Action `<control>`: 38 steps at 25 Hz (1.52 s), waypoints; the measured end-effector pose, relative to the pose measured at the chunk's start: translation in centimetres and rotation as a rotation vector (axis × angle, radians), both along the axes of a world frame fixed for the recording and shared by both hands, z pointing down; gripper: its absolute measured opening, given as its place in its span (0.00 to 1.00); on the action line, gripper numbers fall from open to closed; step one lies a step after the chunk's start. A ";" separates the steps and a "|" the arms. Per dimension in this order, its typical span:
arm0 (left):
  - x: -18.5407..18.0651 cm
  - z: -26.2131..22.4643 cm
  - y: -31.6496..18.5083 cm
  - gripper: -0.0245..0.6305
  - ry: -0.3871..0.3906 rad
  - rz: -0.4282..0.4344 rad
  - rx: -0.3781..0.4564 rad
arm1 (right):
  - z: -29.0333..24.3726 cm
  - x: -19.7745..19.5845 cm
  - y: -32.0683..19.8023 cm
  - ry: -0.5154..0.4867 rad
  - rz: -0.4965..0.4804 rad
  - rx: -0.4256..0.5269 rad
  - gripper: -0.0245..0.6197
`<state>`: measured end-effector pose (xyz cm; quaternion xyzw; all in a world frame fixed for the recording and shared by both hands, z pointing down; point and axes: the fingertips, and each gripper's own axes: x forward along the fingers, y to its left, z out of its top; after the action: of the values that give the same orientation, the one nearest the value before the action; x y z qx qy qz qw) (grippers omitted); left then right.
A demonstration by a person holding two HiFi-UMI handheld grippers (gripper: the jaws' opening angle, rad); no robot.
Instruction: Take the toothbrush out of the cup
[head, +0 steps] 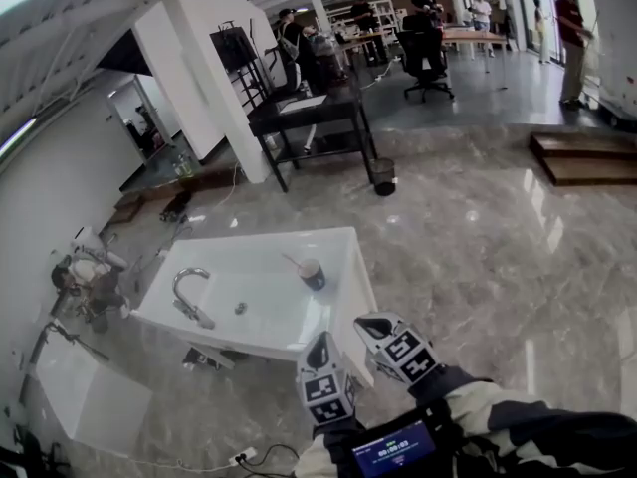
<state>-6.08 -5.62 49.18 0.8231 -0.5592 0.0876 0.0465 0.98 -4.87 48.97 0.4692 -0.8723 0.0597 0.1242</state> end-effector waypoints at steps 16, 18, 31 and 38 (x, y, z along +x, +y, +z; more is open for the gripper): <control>-2.6 2.1 -5.8 0.04 0.057 -0.021 -0.058 | 0.4 -1.2 -6.1 0.045 0.017 -0.012 0.03; -2.8 2.2 -7.2 0.04 0.055 -0.028 -0.059 | 0.4 -1.4 -7.5 0.042 0.006 -0.013 0.03; -2.6 3.0 -18.3 0.04 0.043 -0.139 -0.111 | 1.9 -0.8 -19.8 0.029 -0.096 -0.079 0.03; -5.1 2.9 -22.5 0.04 0.034 -0.254 -0.121 | 2.8 -1.4 -25.0 0.011 -0.170 -0.101 0.03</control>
<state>-11.22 -28.11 52.08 0.7427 -0.6517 0.1004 0.1163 -0.39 -29.91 51.72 0.3868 -0.9042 0.0903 0.1571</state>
